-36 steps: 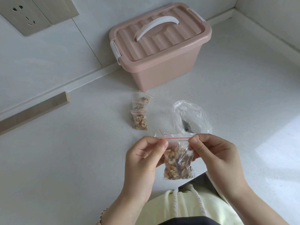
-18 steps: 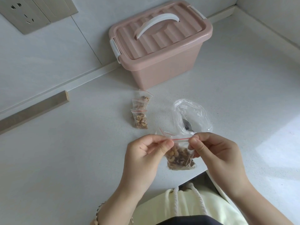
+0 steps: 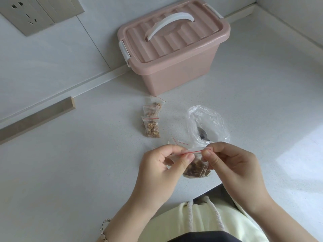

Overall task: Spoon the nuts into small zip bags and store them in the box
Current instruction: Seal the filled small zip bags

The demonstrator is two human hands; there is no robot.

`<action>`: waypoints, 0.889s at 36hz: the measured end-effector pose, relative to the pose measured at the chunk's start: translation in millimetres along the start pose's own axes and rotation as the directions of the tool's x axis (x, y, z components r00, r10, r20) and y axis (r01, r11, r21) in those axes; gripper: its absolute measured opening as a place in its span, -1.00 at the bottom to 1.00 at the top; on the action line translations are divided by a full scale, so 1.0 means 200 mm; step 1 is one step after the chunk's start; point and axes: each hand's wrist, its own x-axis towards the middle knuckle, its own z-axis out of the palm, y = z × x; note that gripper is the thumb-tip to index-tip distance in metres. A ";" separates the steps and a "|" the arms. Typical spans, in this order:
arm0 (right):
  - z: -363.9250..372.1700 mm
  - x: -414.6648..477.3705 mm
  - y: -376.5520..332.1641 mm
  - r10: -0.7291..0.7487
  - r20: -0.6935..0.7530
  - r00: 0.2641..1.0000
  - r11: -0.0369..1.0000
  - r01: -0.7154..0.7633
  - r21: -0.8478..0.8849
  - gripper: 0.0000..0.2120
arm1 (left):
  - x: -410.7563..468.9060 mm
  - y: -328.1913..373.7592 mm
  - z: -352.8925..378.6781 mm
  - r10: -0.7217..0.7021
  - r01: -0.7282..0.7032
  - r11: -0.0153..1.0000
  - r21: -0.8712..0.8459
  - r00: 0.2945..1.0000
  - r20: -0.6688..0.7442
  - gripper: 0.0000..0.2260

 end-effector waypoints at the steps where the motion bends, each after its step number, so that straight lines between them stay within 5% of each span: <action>1: 0.00 0.00 0.00 -0.010 0.002 1.000 1.000 0.010 -0.012 -0.91 | 0.00 0.00 0.00 0.012 -0.012 1.000 0.016 1.000 -0.007 -0.89; 5: 0.00 0.00 0.01 -0.038 0.015 0.999 0.999 0.039 -0.035 -0.83 | 0.00 -0.01 0.00 0.041 -0.040 0.998 0.044 0.999 -0.021 -0.80; 16: 0.00 0.01 0.02 -0.083 0.078 0.993 0.993 0.089 -0.081 -0.89 | 0.00 0.00 0.00 0.116 -0.122 0.989 0.088 0.991 0.069 -0.97; 23: 0.00 0.00 0.03 -0.089 0.049 0.995 0.990 0.094 -0.106 -0.90 | 0.00 -0.02 -0.02 -0.005 0.009 0.998 -0.066 0.998 0.065 -0.84; 32: -0.01 -0.03 0.05 -0.135 0.067 0.989 0.982 0.142 -0.124 -0.89 | -0.02 -0.04 -0.10 0.093 -0.110 0.987 0.117 0.986 0.139 -0.88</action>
